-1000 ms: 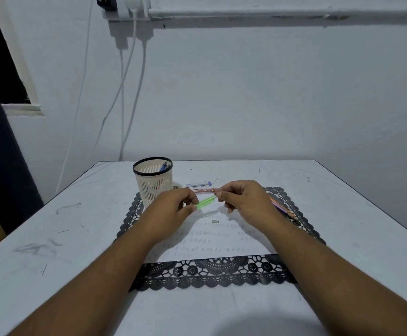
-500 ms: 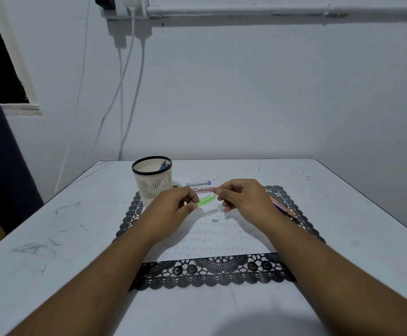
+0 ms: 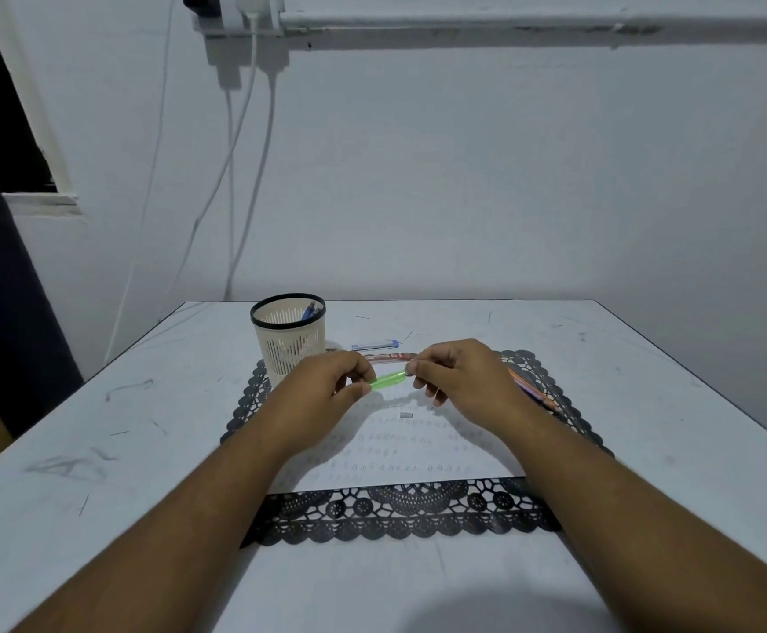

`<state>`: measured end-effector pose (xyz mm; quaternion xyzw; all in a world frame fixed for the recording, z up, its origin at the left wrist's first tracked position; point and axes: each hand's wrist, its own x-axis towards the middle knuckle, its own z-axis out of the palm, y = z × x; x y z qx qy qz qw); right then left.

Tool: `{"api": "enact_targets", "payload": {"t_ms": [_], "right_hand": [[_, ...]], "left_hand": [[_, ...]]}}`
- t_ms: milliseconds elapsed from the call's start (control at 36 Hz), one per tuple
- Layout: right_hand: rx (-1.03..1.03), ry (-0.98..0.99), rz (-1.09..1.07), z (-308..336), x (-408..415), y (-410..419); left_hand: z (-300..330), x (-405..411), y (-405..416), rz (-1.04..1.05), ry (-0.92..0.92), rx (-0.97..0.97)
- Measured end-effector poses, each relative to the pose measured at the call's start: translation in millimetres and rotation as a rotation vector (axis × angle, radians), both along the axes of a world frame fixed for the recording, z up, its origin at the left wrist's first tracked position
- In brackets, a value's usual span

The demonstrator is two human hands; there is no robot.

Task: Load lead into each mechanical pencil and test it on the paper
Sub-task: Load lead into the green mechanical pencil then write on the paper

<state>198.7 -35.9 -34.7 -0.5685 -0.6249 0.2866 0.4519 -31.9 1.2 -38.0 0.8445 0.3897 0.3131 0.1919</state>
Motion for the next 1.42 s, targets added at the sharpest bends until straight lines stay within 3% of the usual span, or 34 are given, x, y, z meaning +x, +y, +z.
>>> {"api": "enact_targets", "payload": {"t_ms": [361, 500, 611, 778, 1000, 1083, 1306, 1417], "right_hand": [[-0.015, 0.096, 0.018, 3, -10, -9], [-0.005, -0.089, -0.024, 3, -8, -6], [-0.015, -0.125, -0.05, 4, 0, -2], [-0.253, -0.308, 0.082, -11, 3, -2], [-0.165, -0.528, 0.034, -15, -6, -1], [-0.157, -0.447, 0.008, -16, -3, 0], [-0.117, 0.093, 0.035, -1, -1, -3], [-0.09, 0.106, 0.04, -1, -3, -3]], "left_hand": [[1, 0, -2, -0.003, 0.002, -0.03], [2, 2, -2, 0.018, -0.037, -0.056], [1, 0, 1, 0.065, -0.022, -0.059], [1, -2, 0, 0.113, 0.021, -0.082], [0, -1, -2, 0.107, 0.078, -0.099], [0, -1, -1, 0.111, 0.102, -0.099], [0, -2, 2, 0.094, 0.081, -0.089], [1, -2, 0, 0.082, 0.084, -0.062]]}}
